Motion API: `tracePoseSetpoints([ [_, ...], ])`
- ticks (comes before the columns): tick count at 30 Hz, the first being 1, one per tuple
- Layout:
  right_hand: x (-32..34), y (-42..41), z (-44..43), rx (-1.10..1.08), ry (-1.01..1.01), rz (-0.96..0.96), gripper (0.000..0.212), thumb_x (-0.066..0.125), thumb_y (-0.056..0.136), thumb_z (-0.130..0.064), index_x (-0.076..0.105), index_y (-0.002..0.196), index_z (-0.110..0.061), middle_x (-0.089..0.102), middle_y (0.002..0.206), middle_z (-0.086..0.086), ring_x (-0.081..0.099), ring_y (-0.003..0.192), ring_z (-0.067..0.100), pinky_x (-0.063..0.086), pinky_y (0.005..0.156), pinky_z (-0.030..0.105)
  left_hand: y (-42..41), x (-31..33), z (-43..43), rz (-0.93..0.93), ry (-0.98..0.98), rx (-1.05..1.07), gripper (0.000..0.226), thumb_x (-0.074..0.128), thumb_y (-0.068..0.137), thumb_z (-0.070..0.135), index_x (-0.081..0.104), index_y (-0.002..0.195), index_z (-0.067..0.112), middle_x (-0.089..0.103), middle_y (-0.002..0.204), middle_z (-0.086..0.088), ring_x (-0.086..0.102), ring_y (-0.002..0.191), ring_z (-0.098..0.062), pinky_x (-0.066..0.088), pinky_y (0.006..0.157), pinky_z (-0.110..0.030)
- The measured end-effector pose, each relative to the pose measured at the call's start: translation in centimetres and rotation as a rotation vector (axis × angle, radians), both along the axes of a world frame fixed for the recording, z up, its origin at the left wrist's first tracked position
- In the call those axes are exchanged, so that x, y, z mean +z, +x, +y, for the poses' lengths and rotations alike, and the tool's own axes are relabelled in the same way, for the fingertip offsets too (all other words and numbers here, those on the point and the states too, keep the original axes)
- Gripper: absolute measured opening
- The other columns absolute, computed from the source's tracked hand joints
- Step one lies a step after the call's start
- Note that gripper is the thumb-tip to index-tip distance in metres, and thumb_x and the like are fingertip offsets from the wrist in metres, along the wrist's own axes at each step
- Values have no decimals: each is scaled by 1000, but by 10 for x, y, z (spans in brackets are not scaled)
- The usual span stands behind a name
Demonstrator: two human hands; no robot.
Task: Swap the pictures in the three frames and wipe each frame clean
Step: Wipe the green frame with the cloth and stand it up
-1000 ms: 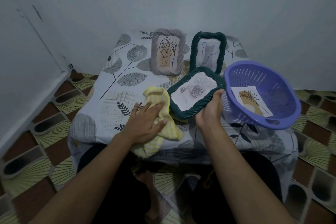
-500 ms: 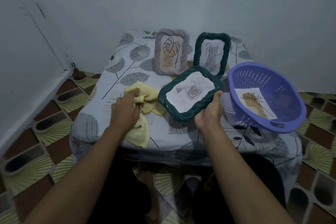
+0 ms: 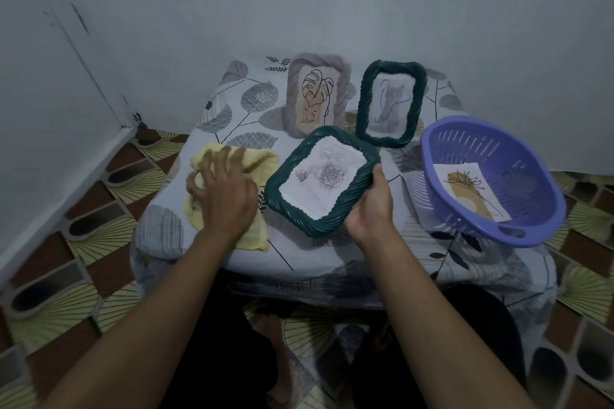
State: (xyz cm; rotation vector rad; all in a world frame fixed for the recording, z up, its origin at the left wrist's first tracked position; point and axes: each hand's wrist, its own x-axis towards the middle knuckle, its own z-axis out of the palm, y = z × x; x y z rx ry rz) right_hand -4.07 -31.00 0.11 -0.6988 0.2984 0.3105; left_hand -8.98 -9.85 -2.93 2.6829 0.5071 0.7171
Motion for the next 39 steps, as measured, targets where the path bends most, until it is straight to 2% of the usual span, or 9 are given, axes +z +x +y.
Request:
tracePoseSetpoints([
  [5,3,0,-3,-8,-104,38,48,41,103,-40,60,133,-7,67,127,19,63,117,39,45,106,57,-5,10,-17,-77,10,-405,70,62,83,48,32,146,42,35,154,-1,22,145,-33,27,101,-59],
  [11,12,4,-19,96,-271,31,39,38,105,-25,58,130,-2,67,124,21,64,112,35,56,90,45,4,19,-23,-297,-106,-629,29,66,86,41,73,111,28,62,128,-1,52,118,-34,40,98,-48],
  [14,24,-2,-23,223,-397,-57,28,39,104,-32,60,103,-15,66,104,8,60,93,23,44,74,35,3,33,-33,-315,-289,-655,21,75,81,31,76,100,20,70,111,6,62,107,-26,44,99,-34],
  [16,25,-2,-24,228,-495,-76,25,41,102,-42,53,103,-20,60,102,4,55,88,18,39,69,33,2,41,-38,-272,-511,-641,16,77,81,24,73,97,24,73,102,4,66,99,-20,52,91,-42],
  [19,24,0,-25,158,-639,-143,39,42,100,-46,39,131,-22,46,129,3,48,111,19,39,75,33,2,51,-43,-237,-665,-610,15,77,82,24,67,90,32,71,87,5,67,85,-15,55,79,-38],
  [22,25,-3,-28,172,-752,-233,50,26,104,-55,54,130,-23,57,115,-8,50,108,9,33,94,30,0,59,-52,-239,-796,-575,20,75,87,14,65,96,28,70,89,8,66,81,-2,52,73,-22],
  [25,18,-6,-30,221,-869,-284,66,27,94,-76,60,130,-32,65,128,-6,54,124,19,37,110,43,1,61,-56,-230,-979,-532,21,71,91,18,64,110,20,73,104,5,69,96,-4,55,80,-21],
  [30,8,-14,-37,329,-768,-398,21,47,105,-15,64,115,-12,74,95,-1,70,81,10,53,62,21,10,62,-57,-228,-1241,-326,43,73,90,18,54,127,9,72,113,-8,72,95,-18,61,79,-38],
  [39,1,-21,-44,456,-594,-332,25,58,97,-3,62,122,-6,75,101,9,73,85,20,61,66,35,11,56,-56,-122,-1184,-284,37,74,89,14,63,124,14,73,109,-3,71,96,-17,59,86,-43],
])
